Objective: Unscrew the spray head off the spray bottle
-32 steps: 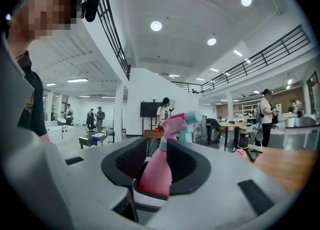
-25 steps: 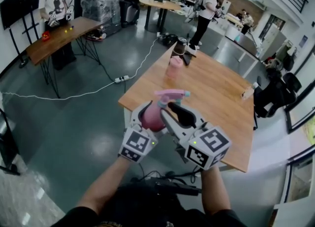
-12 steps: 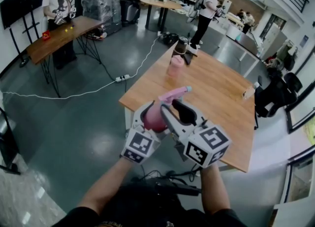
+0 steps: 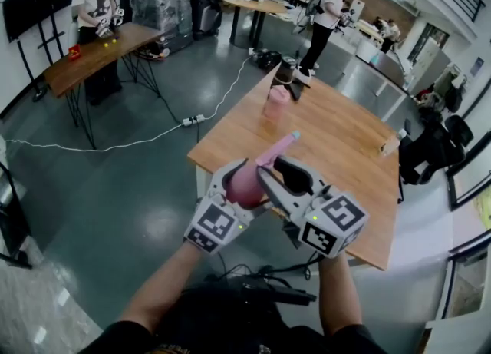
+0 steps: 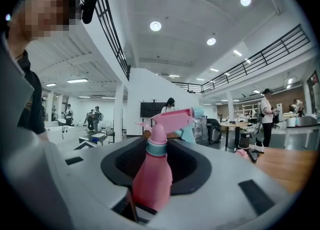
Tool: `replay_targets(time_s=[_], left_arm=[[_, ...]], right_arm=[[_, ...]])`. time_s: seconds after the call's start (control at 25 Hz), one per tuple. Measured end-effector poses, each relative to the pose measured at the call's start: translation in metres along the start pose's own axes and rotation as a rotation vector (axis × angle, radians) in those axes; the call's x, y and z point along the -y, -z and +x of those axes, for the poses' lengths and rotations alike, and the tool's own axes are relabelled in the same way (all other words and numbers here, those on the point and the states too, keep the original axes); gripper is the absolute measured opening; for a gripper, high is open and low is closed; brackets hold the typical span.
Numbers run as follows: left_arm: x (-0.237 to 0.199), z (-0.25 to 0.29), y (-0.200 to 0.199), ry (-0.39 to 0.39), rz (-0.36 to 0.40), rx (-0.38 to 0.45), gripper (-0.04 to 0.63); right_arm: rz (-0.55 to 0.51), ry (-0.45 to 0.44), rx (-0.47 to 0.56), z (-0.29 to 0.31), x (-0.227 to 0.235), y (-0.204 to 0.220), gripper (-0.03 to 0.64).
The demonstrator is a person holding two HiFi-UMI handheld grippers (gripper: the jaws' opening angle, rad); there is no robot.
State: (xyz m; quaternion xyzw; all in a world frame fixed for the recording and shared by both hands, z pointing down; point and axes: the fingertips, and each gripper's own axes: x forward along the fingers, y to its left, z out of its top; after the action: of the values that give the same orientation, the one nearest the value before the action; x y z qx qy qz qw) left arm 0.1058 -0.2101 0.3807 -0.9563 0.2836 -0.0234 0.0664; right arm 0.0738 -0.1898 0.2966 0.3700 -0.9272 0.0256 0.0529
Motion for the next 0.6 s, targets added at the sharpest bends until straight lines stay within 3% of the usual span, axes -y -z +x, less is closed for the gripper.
replay_targets(time_s=[0.6], left_arm=[[0.04,-0.017,0.001,0.394,-0.025,0.03,0.443]], right_arm=[[-0.054,-0.305,0.02,-0.021,-0.017,0.01,0.138]])
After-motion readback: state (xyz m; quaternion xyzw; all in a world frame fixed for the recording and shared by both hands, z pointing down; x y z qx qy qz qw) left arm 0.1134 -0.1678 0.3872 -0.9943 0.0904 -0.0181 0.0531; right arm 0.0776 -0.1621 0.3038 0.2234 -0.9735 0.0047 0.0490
